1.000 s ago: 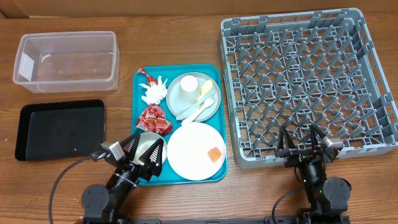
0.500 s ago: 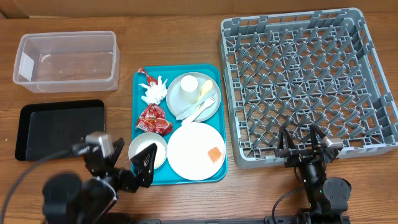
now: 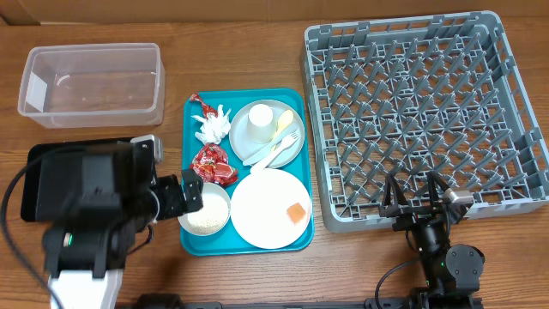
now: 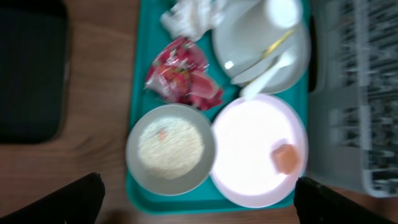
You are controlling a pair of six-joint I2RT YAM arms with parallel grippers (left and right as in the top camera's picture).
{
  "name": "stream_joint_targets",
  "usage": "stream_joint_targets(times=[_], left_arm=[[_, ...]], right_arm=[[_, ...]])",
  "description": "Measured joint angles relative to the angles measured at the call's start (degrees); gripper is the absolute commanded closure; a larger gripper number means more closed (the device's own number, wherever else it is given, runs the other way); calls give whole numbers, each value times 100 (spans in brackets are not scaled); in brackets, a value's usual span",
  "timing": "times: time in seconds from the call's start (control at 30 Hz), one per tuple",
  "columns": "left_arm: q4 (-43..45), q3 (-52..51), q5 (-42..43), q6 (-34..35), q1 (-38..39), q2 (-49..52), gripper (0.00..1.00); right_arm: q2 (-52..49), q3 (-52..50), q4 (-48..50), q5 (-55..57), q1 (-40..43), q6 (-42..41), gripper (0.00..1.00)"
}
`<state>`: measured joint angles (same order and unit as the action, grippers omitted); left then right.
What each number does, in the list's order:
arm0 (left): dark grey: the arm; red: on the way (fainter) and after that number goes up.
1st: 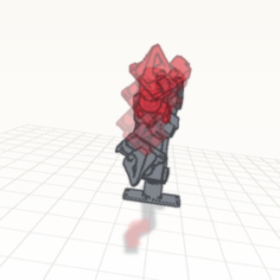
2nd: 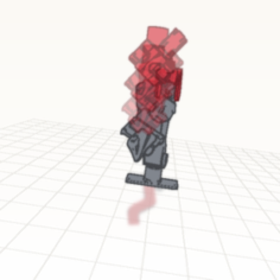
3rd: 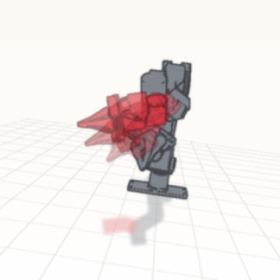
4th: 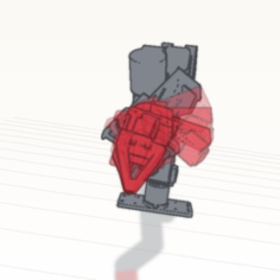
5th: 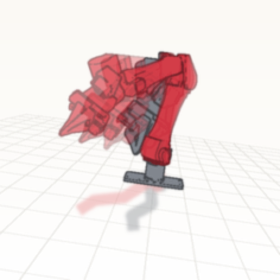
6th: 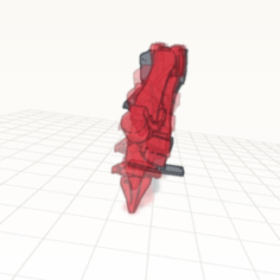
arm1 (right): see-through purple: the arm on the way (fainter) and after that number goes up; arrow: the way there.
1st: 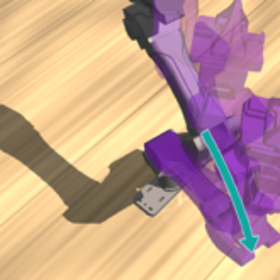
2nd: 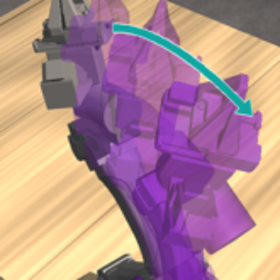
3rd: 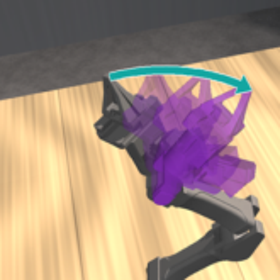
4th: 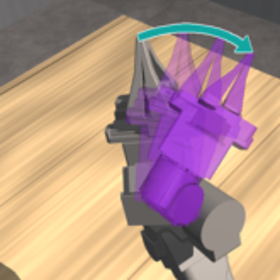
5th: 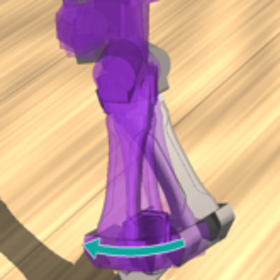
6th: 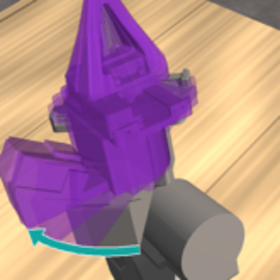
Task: Sort waste into correct bins and load items into the dishwasher rack
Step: 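Move the left gripper over the grey rice bowl on the teal tray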
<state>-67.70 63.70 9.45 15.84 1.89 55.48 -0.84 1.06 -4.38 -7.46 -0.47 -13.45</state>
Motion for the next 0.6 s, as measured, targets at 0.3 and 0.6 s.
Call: stream_joint_targets(times=[0.3,0.6], left_arm=[[-302,0,-824,-52,2,1543,0],[-98,-2,-640,-431,2,2898,0]], right_arm=[[0,0,2,0,2,-2,0],[0,0,2,0,2,0,0]])
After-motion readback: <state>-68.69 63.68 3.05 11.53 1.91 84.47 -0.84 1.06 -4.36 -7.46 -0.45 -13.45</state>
